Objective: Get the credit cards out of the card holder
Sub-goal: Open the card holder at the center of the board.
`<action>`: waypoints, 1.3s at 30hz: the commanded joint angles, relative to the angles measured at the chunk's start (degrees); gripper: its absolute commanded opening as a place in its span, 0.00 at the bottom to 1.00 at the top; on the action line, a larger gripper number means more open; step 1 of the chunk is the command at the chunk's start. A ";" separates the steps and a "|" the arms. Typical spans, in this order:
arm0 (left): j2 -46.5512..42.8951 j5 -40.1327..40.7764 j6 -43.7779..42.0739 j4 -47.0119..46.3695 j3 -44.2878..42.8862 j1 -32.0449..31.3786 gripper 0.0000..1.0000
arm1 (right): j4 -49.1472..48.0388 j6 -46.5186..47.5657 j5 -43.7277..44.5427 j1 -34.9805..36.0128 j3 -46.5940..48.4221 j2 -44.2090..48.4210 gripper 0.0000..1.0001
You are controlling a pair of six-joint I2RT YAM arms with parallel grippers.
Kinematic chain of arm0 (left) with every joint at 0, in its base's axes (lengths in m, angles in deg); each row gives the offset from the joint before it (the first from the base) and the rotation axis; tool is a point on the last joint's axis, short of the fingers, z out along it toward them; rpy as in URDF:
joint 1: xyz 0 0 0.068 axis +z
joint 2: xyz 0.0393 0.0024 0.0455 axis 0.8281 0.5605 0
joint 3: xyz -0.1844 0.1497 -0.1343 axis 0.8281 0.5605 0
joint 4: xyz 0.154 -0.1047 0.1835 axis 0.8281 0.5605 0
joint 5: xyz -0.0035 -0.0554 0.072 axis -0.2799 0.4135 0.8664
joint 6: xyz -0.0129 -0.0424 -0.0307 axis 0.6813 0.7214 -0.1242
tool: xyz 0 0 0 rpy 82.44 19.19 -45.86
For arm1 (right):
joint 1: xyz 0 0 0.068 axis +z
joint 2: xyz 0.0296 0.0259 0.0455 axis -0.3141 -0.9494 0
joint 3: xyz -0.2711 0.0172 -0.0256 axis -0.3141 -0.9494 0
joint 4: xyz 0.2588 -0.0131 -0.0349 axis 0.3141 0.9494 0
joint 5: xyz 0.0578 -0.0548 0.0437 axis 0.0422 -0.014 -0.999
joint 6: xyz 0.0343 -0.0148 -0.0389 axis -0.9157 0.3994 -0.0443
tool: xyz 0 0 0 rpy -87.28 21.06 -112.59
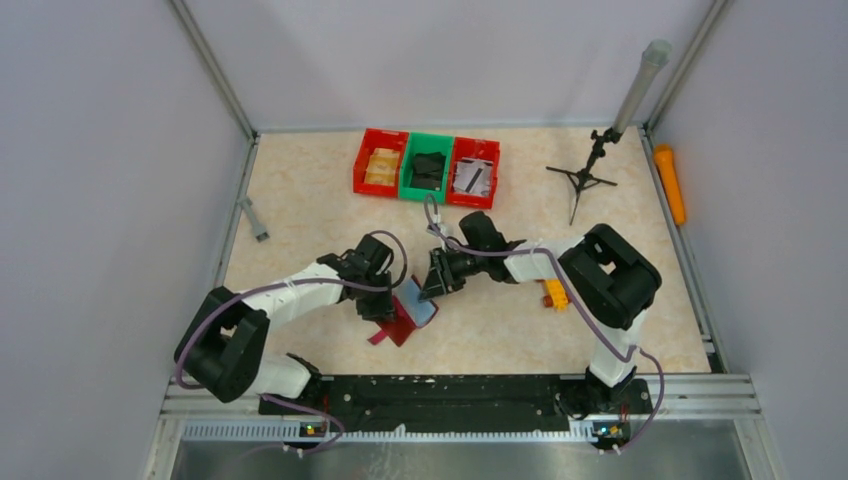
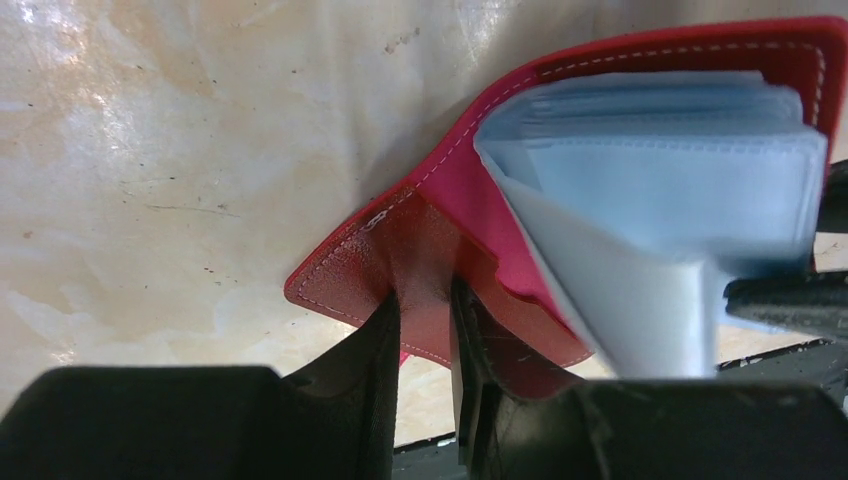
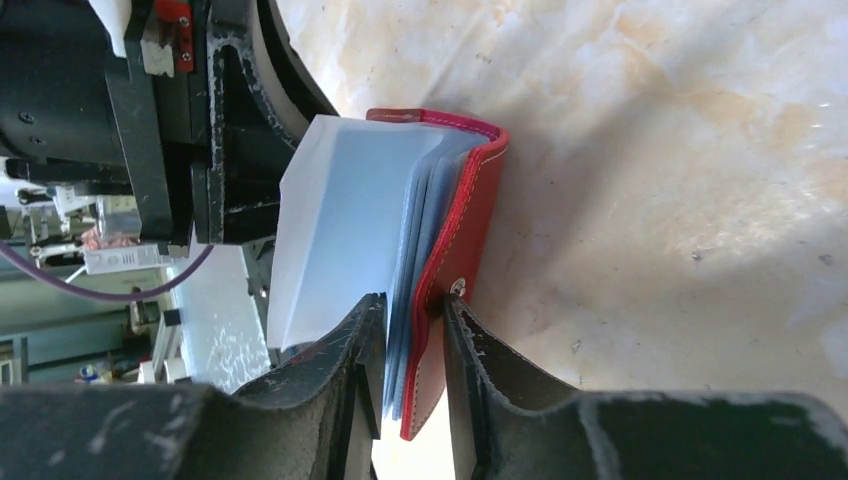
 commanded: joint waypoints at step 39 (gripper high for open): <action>9.45 -24.50 -0.64 -45.48 -7.79 12.14 0.99 | -7.95 -5.44 24.57 -13.25 -18.09 22.99 0.00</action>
